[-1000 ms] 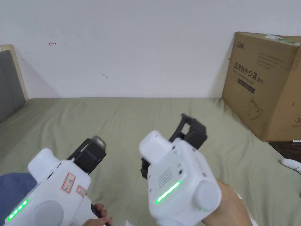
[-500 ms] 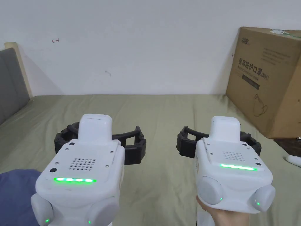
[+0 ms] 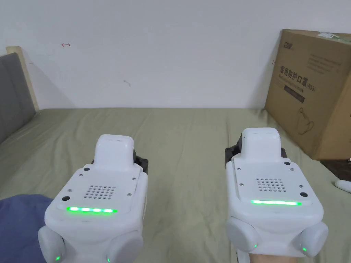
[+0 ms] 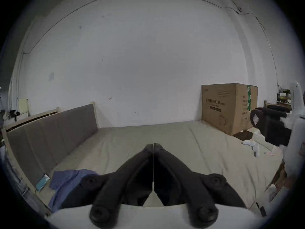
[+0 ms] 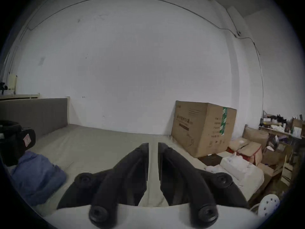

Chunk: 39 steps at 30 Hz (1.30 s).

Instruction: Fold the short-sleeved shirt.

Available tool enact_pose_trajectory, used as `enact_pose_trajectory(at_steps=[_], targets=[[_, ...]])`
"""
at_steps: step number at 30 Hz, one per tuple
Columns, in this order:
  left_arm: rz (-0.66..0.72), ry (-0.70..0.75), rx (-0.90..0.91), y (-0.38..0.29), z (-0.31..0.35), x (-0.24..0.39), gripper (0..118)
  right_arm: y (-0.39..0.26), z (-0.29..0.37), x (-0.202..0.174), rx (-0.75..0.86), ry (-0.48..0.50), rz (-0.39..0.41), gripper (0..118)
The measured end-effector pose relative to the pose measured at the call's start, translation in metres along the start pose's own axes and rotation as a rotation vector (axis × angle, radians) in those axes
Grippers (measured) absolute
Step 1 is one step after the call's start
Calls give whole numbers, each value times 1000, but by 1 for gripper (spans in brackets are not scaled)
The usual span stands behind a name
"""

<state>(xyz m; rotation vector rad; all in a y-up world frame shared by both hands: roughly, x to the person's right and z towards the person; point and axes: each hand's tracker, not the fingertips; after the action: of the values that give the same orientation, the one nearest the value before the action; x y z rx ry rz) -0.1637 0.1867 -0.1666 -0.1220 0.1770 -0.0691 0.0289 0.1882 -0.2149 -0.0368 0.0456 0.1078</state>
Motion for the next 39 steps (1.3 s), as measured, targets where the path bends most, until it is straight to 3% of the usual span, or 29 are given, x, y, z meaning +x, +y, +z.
enact_pose_trajectory(at_steps=[2, 4, 14, 19, 27, 29, 35, 39], targets=[[5, 5, 10, 1, 1, -1, 0, -1, -1, 2, -25, 47, -51, 5], [27, -14, 7, 4, -1, -2, 0, -1, -2, 4, -31, 30, -51, 1], [25, -23, 5, 9, -3, -7, 0, 3, -1, -3, -32, 75, -43, 0], [34, 49, 6, 11, 7, -35, 0, 12, -4, -30, -12, 193, -33, 0], [30, 362, -20, 8, 53, -122, 0, 20, -5, -110, -75, 562, -143, 0], [18, 431, -37, 5, 65, -141, 0, 19, -3, -127, -80, 616, -156, 0], [81, 550, -79, -6, 91, -184, 0, 13, 4, -160, -75, 660, -105, 0], [124, 546, -170, -23, 78, -198, 0, 6, 3, -168, -110, 676, -90, 0]])
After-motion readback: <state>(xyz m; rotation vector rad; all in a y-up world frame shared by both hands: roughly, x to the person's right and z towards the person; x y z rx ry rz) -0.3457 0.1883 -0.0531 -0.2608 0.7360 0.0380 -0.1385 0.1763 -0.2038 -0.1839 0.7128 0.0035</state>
